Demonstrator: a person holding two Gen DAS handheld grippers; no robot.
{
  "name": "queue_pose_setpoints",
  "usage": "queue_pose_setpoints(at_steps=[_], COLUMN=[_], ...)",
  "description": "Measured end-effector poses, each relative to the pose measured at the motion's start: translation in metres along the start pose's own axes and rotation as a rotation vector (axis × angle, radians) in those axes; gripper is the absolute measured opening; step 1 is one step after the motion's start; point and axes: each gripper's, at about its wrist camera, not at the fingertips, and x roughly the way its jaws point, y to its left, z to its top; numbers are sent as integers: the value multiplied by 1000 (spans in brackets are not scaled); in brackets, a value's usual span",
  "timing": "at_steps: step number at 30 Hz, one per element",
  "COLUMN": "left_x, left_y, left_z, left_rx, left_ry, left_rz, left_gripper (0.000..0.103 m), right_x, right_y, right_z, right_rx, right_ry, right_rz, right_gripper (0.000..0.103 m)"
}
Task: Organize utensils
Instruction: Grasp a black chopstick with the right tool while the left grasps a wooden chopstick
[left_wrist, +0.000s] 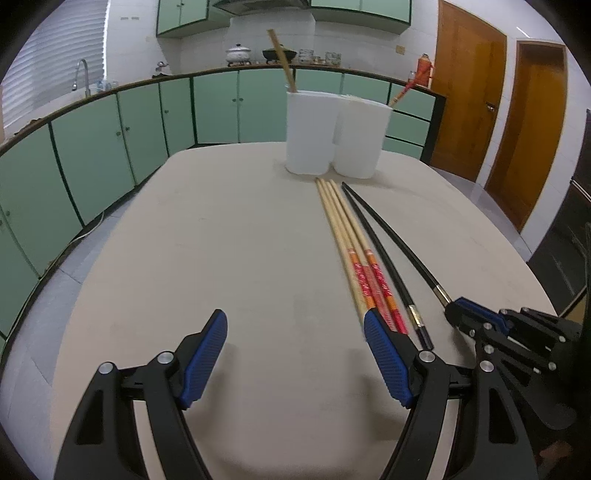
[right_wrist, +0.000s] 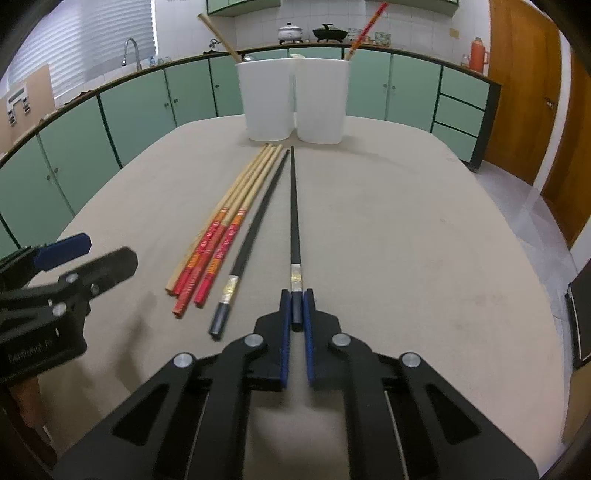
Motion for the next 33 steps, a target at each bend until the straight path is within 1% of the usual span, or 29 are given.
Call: queue_pose_setpoints(at_steps=[7, 11, 14, 15, 23, 26, 29, 31, 32, 33], left_x=[11, 13, 18, 20, 23, 23, 23, 24, 24, 25], left_y=[-12, -17, -19, -19, -18, -13, -12, -15, -17, -17], left_z=[-4, -4, -4, -5, -5, -3, -2, -2, -2, -1], left_rx=[25, 23, 31, 28, 23, 1, -18, -11, -6, -3], left_ry=[39, 52, 68, 77, 79, 80, 79, 77, 76, 76], left_rz=[7, -7, 1, -1, 14, 26, 32, 32, 33, 33], left_gripper=[75, 74, 67, 66, 66, 66, 64, 63, 60, 54], right_x=[-2, -2, -3, -3, -2, -2, -2, -2, -2, -2], right_y=[-20, -25, -26, -25, -26, -27, -26, -25, -24, -24], right_z=[0, -1, 0, -1, -2, -2, -2, -2, -2, -2], right_rx=[50, 63, 69, 70, 76, 76, 73, 69, 65, 63], right_ry=[0, 0, -2, -2, -2, -2, -3, -4, -4, -6], right_rz=[3, 9, 18, 19, 26, 29, 29, 28, 29, 28], right_gripper=[6, 6, 6, 6, 6, 6, 6, 8, 9, 9])
